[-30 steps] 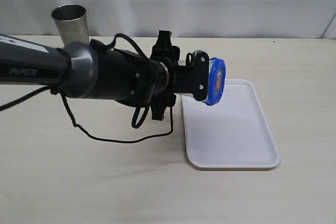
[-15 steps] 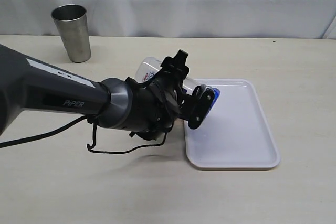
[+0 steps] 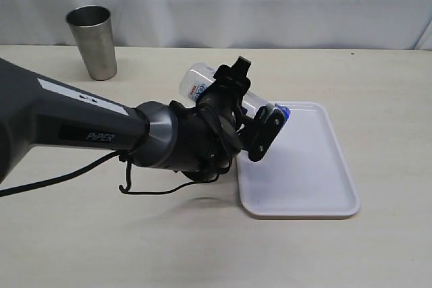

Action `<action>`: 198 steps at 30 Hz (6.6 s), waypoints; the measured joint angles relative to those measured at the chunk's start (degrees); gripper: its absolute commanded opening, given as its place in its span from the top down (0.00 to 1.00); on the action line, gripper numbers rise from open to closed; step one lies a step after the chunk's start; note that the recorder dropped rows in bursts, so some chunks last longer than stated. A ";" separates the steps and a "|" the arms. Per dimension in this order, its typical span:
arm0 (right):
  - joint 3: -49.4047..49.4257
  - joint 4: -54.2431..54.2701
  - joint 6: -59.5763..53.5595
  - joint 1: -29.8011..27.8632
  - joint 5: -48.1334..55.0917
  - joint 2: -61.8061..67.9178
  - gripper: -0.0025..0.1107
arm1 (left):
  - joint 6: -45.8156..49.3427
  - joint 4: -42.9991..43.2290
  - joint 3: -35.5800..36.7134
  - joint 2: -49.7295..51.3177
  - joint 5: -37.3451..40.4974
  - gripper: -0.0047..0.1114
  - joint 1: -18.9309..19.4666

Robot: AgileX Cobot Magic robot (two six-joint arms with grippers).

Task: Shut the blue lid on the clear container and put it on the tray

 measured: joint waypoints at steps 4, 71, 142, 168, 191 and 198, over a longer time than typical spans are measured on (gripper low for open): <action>0.00 0.00 0.00 0.00 0.00 0.00 0.94 | 0.00 0.00 0.00 0.00 0.94 0.96 -0.81; 0.00 0.00 0.00 0.00 0.00 0.00 0.94 | -49.90 -4.53 -6.39 0.09 -53.70 0.96 3.90; 0.00 0.00 0.00 0.00 0.00 0.00 0.94 | -18.58 -47.82 -17.16 20.67 -87.52 0.89 9.38; 0.00 0.00 0.00 0.00 0.00 0.00 0.94 | -20.62 -47.82 -17.20 20.67 -80.92 0.26 9.38; 0.00 0.00 0.00 0.00 0.00 0.00 0.94 | -24.61 -40.16 -17.20 17.33 -77.16 0.26 9.38; 0.00 0.00 0.00 0.00 0.00 0.00 0.94 | -24.67 -39.11 -13.71 16.18 -75.77 0.26 10.47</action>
